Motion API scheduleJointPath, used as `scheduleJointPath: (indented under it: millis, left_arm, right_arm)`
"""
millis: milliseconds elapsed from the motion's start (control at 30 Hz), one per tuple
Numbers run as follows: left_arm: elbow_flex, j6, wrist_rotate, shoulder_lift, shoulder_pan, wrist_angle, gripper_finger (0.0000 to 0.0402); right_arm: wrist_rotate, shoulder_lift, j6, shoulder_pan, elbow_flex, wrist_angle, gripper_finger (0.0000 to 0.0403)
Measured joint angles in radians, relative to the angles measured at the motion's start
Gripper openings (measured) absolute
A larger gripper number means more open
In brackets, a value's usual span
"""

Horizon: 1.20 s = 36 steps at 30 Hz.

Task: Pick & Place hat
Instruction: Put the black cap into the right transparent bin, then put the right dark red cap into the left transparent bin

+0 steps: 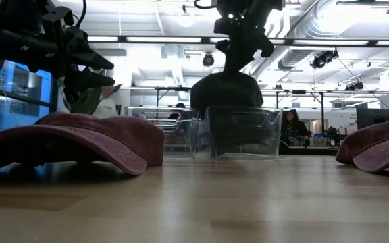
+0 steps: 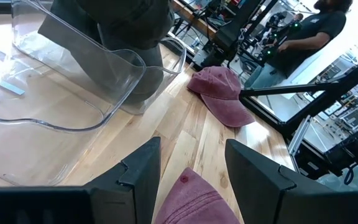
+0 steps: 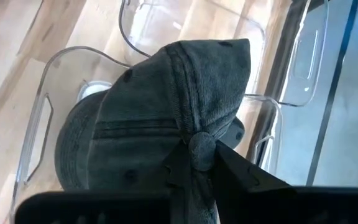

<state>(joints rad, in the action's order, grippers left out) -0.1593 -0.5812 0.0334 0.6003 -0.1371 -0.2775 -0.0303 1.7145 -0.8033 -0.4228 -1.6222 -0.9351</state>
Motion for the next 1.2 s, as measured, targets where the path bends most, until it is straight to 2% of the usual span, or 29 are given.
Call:
scheduleJointPath:
  millis: [200, 433, 700, 1000, 1200]
  left_arm:
    - [0.000, 0.000, 0.000, 0.000, 0.000, 0.000, 0.0172]
    - [0.000, 0.000, 0.000, 0.000, 0.000, 0.000, 0.0172]
    - [0.000, 0.000, 0.000, 0.000, 0.000, 0.000, 0.0172]
    - [0.000, 0.000, 0.000, 0.000, 0.000, -0.001, 0.0172]
    - [0.000, 0.000, 0.000, 0.000, 0.000, 0.000, 0.0172]
  right_arm:
    - [0.007, 0.000, 0.060, -0.017, 0.000, 0.005, 0.0041]
    - [0.015, 0.000, 0.119, -0.023, 0.000, 0.008, 0.0142]
    - [0.129, 0.000, 0.145, -0.022, 0.000, 0.043, 0.0204]
    - [0.157, -0.057, 0.147, -0.029, 0.000, 0.032, 0.0224]
    - [0.155, -0.137, 0.193, -0.022, 0.000, -0.104, 0.0224]
